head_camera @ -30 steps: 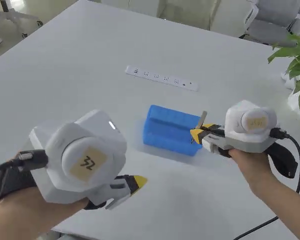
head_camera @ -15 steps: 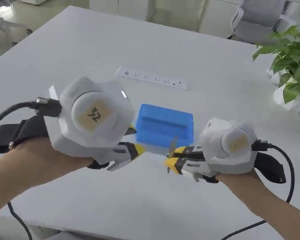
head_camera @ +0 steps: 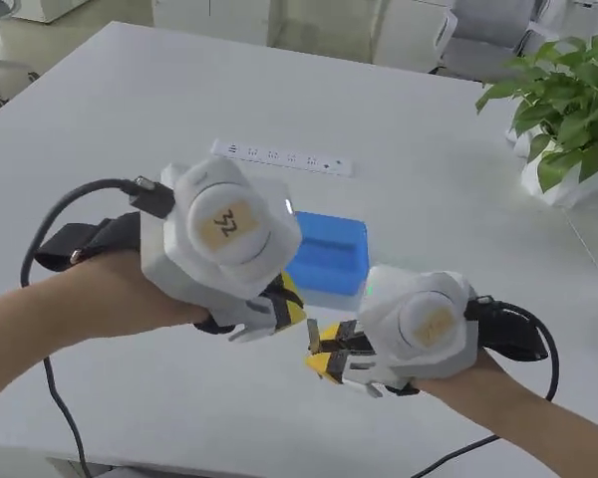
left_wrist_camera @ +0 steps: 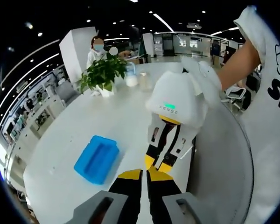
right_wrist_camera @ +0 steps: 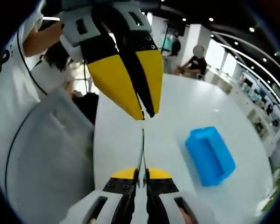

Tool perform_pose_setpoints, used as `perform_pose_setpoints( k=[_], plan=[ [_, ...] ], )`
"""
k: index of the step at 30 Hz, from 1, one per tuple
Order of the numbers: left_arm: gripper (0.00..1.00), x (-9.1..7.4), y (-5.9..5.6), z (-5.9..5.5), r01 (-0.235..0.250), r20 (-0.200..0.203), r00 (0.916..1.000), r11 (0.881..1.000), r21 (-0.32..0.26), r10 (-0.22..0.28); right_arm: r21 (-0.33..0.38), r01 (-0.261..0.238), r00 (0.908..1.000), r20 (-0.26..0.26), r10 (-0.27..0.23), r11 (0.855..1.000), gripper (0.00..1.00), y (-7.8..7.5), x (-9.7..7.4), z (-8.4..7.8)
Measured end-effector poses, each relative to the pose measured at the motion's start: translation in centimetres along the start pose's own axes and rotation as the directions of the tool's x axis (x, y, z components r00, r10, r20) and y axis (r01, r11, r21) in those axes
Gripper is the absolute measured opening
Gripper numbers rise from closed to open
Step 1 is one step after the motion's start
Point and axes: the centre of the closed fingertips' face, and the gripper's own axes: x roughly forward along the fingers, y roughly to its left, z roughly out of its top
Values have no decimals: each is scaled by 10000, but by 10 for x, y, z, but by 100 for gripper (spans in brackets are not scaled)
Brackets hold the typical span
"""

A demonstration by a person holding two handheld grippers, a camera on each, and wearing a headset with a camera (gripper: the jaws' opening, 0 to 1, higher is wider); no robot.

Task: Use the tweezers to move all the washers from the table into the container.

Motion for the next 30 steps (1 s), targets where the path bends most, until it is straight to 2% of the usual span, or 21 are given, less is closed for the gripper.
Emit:
perform_pose_setpoints(
  k=[3, 6, 10, 16, 20, 22, 24, 26, 30],
  plan=[
    [0, 4, -9, 0, 474, -115, 9988, 9983, 348, -470, -80, -131, 9999, -111, 130, 9999, 4, 3, 1, -2],
    [0, 8, -13, 1, 723, -194, 9973, 9952, 654, -712, -199, -170, 9996, -249, 165, 9997, 4, 4, 2, -5],
    [2, 12, -14, -6, 873, -644, 9947, 9895, 1156, -803, -165, -262, 9992, -299, 257, 9995, 4, 6, 2, -8],
    [1, 15, -13, -9, 1090, -704, 9924, 9868, 1201, -1011, -340, -358, 9982, -493, 341, 9988, 4, 8, 3, -11],
    [0, 21, -15, -12, 1399, -936, 9877, 9761, 1665, -1256, -339, -402, 9976, -571, 382, 9986, 3, 8, 5, -14],
    [0, 23, -15, -14, 1548, -1025, 9850, 9738, 1666, -1390, -335, -410, 9972, -633, 388, 9986, 3, 8, 5, -16],
    [0, 25, -16, -16, 1667, -1127, 9824, 9712, 1703, -1488, -470, -349, 9969, -714, 315, 9983, 4, 7, 6, -19],
    [0, 28, -17, -20, 1747, -1262, 9807, 9592, 2223, -1494, -651, -188, 9964, -836, 134, 9977, 4, 3, 8, -22],
    [0, 40, -15, -31, 1708, -1326, 9807, 9594, 2244, -1436, -533, 106, 9946, -1029, -160, 9985, 4, -5, 13, -33]
  ],
)
